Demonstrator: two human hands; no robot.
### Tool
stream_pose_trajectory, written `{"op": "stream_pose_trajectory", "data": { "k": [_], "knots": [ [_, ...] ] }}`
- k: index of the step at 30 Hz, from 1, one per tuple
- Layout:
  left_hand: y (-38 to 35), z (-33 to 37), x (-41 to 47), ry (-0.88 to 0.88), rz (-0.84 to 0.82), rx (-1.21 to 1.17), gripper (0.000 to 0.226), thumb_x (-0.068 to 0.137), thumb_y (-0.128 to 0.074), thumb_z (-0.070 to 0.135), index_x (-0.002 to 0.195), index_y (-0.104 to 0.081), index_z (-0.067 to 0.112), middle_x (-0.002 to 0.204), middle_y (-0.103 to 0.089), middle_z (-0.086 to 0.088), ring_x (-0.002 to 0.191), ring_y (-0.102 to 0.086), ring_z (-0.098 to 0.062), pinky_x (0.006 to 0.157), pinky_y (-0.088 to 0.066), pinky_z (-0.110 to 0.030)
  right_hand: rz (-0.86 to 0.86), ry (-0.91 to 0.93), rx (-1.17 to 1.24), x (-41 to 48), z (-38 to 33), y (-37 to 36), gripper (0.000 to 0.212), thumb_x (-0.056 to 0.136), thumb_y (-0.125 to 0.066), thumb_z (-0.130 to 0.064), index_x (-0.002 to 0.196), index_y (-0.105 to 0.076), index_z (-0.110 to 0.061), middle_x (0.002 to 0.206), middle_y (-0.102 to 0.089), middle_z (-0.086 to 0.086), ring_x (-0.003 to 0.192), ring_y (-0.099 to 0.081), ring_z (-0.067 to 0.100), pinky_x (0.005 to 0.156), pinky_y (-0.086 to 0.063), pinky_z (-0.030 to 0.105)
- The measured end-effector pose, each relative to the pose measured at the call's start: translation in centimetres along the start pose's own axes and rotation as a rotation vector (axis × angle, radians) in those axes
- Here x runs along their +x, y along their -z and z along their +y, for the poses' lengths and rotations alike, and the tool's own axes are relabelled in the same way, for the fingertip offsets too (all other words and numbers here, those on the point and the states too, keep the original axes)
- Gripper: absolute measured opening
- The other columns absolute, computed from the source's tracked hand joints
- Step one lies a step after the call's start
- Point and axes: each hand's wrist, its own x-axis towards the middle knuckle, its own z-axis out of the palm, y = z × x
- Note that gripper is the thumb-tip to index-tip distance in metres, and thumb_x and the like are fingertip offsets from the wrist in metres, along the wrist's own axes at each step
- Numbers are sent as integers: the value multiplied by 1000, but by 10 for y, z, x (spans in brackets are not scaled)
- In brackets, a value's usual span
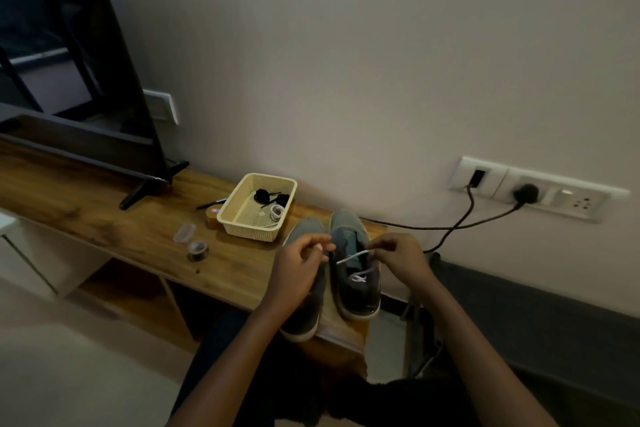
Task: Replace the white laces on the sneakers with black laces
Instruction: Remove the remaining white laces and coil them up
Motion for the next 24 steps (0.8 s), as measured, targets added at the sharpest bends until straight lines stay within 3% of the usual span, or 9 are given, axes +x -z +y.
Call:
{"op": "stream_pose_trajectory", "data": {
  "k": [4,6,8,10,12,14,19,22,24],
  "knots": [
    [3,23,-12,-7,-70,-20,31,97,-48,8,125,-57,20,118,-63,11,109,-55,3,85,-45,-6,50,61,184,-27,-29,22,18,82,-63,4,83,-72,-11,72,-66,-4,66,-58,4,61,-45,13],
    [3,36,-22,4,-131,-33,34,97,-49,12,131,-53,17,122,-57,12,110,-51,4,83,-43,-2,57,106,282,-43,-44,32,21,82,-62,6,79,-71,-14,72,-67,-3,65,-60,1,62,-47,11],
    [3,46,-34,17,-194,-31,35,97,-50,17,132,-52,18,121,-56,14,110,-51,3,83,-45,-6,47,143,337,-60,-57,38,23,83,-61,6,78,-70,-15,72,-67,-3,64,-61,-3,61,-47,10],
    [4,55,-48,29,-229,-37,30,96,-51,17,126,-57,16,116,-63,7,107,-59,-1,81,-50,-13,45,162,360,-76,-64,41,21,84,-61,5,79,-70,-14,74,-68,-2,66,-61,-3,61,-48,11],
    [7,62,-62,72,-223,-106,23,95,-53,12,115,-62,9,99,-70,1,90,-67,-1,70,-52,-14,57,162,394,-90,-65,40,19,85,-60,3,82,-70,-12,80,-69,3,71,-63,1,65,-50,13],
    [12,67,-75,170,-256,-235,20,92,-55,8,109,-65,7,90,-73,-3,83,-69,-3,69,-52,-15,66,151,449,-102,-64,38,17,86,-59,3,84,-70,-11,83,-69,4,73,-64,2,66,-50,12],
    [23,75,-96,492,-535,-592,31,83,-61,9,113,-65,2,81,-70,-4,76,-67,-13,70,-55,-25,31,99,583,-125,-61,22,19,86,-60,0,82,-71,-14,87,-70,4,85,-64,11,68,-50,14],
    [20,78,-104,548,-585,-731,23,80,-60,10,100,-71,7,82,-69,-5,73,-66,-15,68,-57,-28,-29,68,701,-137,-54,10,16,86,-60,-2,85,-72,-13,86,-71,1,88,-65,13,71,-50,17],
    [15,80,-103,529,-517,-812,20,80,-61,11,97,-70,8,97,-71,-11,81,-69,-18,72,-58,-29,-64,70,743,-144,-50,0,15,87,-59,-2,87,-71,-11,84,-72,0,85,-67,13,72,-53,20]
  ]
}}
